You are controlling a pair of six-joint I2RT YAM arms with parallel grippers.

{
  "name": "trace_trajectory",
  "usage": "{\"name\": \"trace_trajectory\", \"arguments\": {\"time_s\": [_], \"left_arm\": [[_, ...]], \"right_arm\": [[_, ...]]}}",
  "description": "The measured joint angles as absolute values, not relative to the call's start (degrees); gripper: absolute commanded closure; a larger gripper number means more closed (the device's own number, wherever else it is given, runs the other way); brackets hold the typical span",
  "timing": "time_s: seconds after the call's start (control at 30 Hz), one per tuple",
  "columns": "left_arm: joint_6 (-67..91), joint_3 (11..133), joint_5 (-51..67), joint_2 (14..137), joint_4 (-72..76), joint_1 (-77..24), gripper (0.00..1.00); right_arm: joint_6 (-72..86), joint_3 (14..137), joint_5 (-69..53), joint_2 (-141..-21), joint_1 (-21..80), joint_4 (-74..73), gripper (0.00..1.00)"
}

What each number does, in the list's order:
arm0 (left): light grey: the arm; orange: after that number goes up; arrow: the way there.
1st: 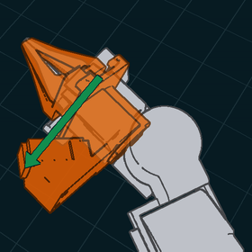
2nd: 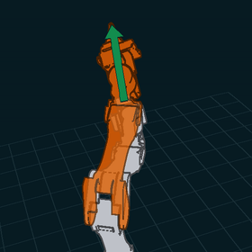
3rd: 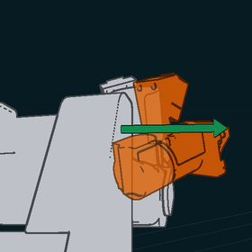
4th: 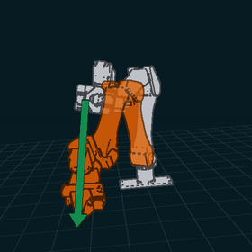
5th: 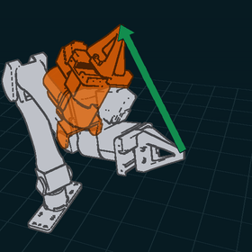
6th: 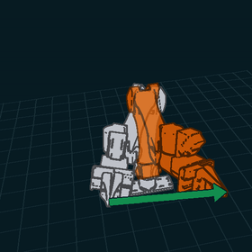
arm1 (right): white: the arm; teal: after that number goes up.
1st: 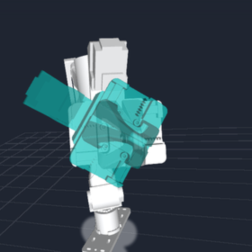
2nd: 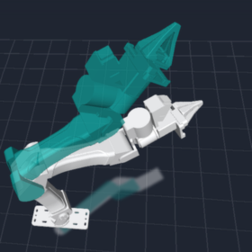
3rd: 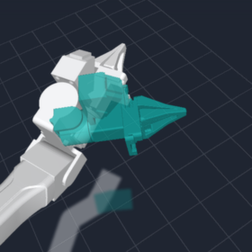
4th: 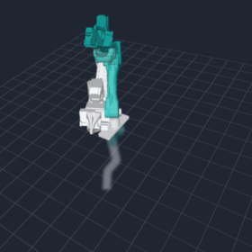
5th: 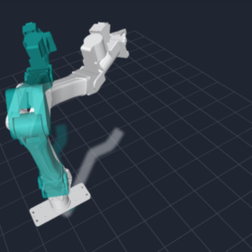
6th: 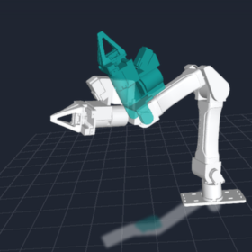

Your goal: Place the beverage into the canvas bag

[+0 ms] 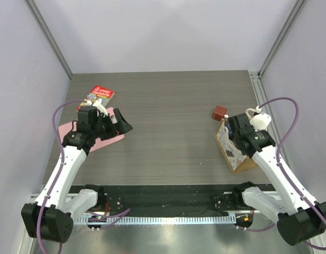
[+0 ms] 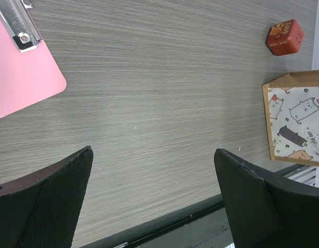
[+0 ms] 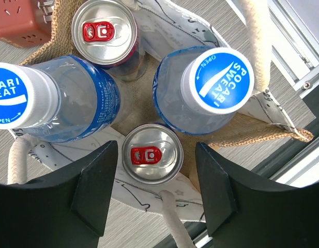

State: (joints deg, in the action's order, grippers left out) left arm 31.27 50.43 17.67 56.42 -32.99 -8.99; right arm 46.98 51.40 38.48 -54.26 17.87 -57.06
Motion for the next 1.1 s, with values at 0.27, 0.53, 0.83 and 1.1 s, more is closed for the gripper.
{"name": "trace_trajectory", "arguments": {"time_s": [0.27, 0.53, 0.83, 1.1], "left_arm": [[31.27, 50.43, 17.67, 56.42, -32.99, -8.99, 0.0], [31.68, 50.46, 18.5, 56.42, -32.67, -8.99, 0.0], [34.54, 63.13, 22.85, 57.3, -32.4, -10.0, 0.0], [31.03, 78.48, 26.09, 59.4, -33.26, -11.79, 0.0]], "right_arm": [[45.19, 54.26, 37.58, -54.26, 17.8, -57.71, 0.3], [36.42, 72.05, 31.51, -55.57, 17.8, -56.77, 0.0], [26.48, 84.68, 13.13, -67.09, 19.16, -52.12, 0.0], [25.98, 83.59, 2.59, -61.95, 19.81, -42.3, 0.0]]}}
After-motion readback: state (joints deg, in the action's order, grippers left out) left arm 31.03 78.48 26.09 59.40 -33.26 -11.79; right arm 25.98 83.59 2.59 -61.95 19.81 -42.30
